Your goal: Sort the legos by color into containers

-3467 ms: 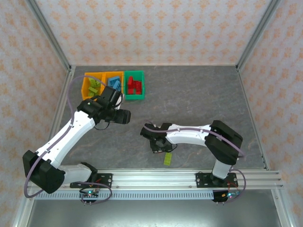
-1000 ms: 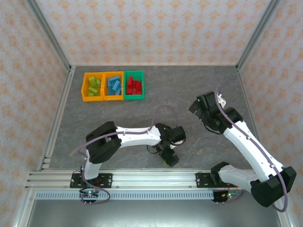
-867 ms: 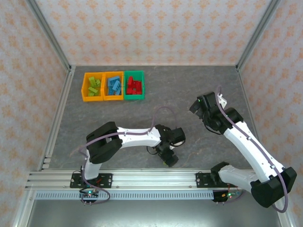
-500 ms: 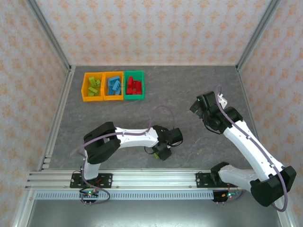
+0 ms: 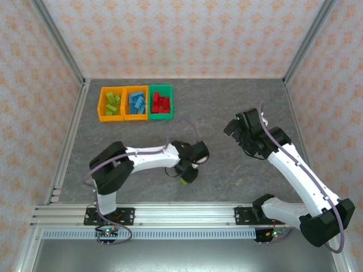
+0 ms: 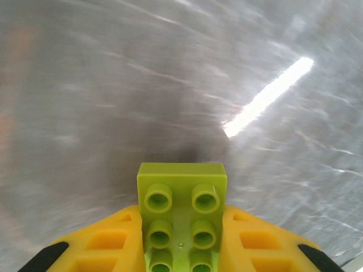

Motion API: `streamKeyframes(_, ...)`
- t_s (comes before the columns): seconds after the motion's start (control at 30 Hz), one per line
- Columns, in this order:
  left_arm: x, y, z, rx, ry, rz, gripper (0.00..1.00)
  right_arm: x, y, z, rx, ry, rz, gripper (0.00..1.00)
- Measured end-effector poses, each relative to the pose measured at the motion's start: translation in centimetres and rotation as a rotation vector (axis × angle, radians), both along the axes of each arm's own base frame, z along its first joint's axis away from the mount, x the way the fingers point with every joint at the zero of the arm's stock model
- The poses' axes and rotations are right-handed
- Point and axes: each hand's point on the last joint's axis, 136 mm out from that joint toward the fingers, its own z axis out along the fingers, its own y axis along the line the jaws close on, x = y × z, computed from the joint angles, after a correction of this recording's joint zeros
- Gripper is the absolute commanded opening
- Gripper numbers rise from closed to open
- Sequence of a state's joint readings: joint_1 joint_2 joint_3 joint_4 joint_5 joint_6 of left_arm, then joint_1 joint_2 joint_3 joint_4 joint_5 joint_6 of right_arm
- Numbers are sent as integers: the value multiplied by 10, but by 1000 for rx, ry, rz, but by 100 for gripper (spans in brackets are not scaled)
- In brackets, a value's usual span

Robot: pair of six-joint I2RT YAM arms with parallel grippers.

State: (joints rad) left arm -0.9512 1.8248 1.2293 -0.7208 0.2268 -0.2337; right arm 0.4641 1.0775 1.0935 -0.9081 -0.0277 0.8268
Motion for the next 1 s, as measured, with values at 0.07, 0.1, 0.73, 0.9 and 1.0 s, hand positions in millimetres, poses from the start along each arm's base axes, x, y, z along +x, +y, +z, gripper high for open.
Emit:
streamKeyframes(0.07,24,16,22,-37,-30,77,26,-6,11,-4,49,19,42,91)
streamKeyframes(0.1,37,24,36,-59,-50,117,26,-10,16,-5,72,29,63,91)
streamKeyframes(0.73,263,299,162,-153,-366,1080,26,-27,103,9,332,1,329,92)
streamKeyframes(0.9,302,362,151,-100,-386,1236,28,-31,100,8,335,5,322,92)
streamKeyframes(1.0,321,388,129,-45,-366,1281,39,-37,93,15,335,-13,317,92)
